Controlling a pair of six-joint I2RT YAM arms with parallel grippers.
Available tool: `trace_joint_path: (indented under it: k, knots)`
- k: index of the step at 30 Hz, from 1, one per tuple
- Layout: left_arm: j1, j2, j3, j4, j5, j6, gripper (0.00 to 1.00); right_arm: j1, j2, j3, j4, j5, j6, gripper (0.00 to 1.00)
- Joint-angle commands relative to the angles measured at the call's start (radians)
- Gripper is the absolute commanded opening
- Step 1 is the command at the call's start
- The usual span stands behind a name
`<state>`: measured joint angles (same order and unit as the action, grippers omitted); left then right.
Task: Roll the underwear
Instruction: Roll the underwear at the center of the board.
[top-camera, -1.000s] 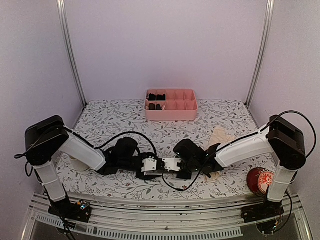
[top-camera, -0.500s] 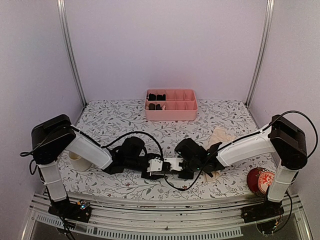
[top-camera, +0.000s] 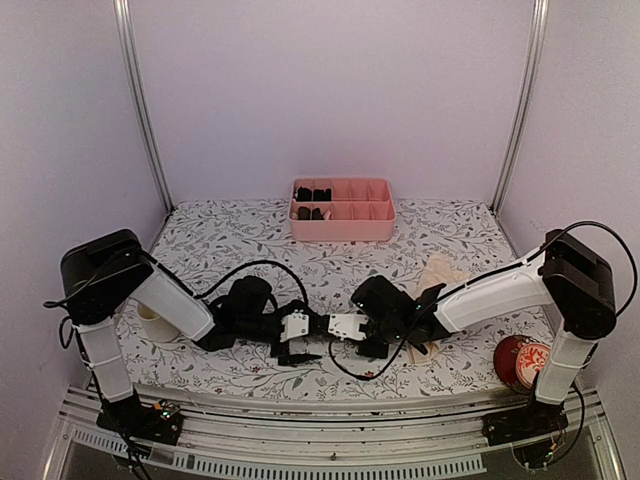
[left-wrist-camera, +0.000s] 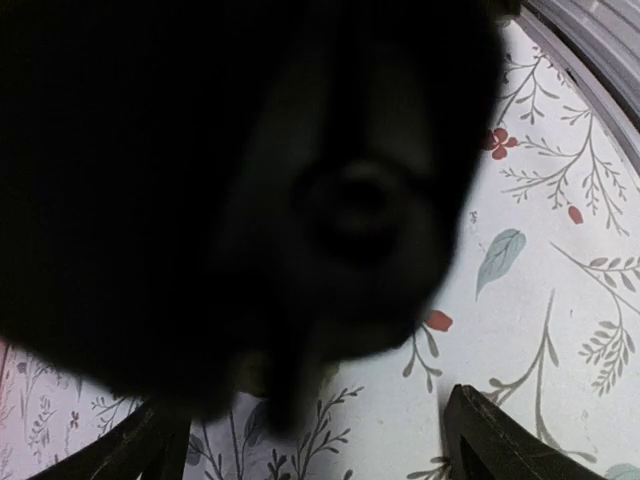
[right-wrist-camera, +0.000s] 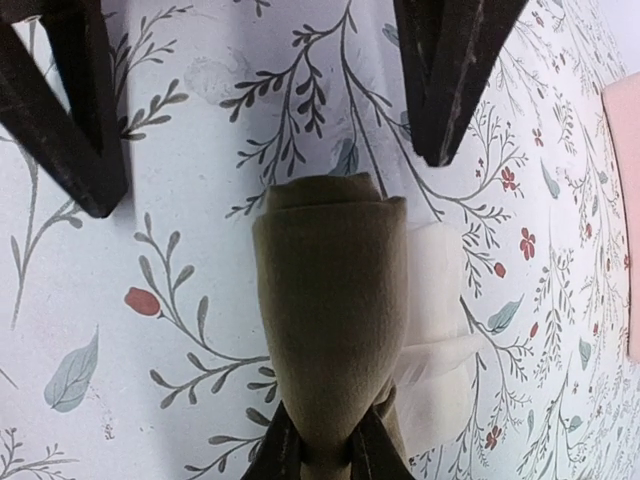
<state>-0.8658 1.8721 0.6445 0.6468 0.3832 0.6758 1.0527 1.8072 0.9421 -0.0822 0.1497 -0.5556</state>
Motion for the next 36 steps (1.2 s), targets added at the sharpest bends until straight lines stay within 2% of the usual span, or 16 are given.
trace_joint_path:
  k: [1, 8, 12, 22, 27, 30, 33, 34, 36]
  knots:
    - [0.031, -0.007, -0.024, 0.04, 0.036, -0.041, 0.92, 0.017, 0.009, -0.051, -0.133, -0.127, 0.044, 0.08]
    - [0.026, 0.001, -0.037, 0.087, 0.115, -0.045, 0.96, 0.017, -0.007, -0.051, -0.149, -0.155, 0.046, 0.08]
    - [0.013, 0.029, -0.019, 0.06, 0.128, -0.029, 0.95, 0.016, -0.009, -0.054, -0.151, -0.159, 0.048, 0.09]
    - [-0.005, 0.063, 0.032, 0.014, 0.132, -0.074, 0.84, 0.016, -0.004, -0.05, -0.159, -0.175, 0.045, 0.09]
    - [-0.006, 0.08, 0.066, -0.033, 0.154, -0.094, 0.72, 0.016, 0.004, -0.043, -0.162, -0.171, 0.045, 0.09]
    - [-0.006, 0.084, 0.107, -0.116, 0.156, -0.101, 0.57, 0.016, -0.001, -0.044, -0.164, -0.167, 0.046, 0.09]
    - [-0.005, 0.134, 0.148, -0.192, 0.155, -0.104, 0.49, 0.017, -0.013, -0.048, -0.161, -0.162, 0.046, 0.1]
    - [-0.003, 0.142, 0.163, -0.221, 0.157, -0.104, 0.42, 0.016, -0.019, -0.049, -0.159, -0.161, 0.046, 0.11]
    - [0.001, 0.161, 0.201, -0.292, 0.159, -0.111, 0.33, 0.016, -0.025, -0.053, -0.155, -0.151, 0.047, 0.11]
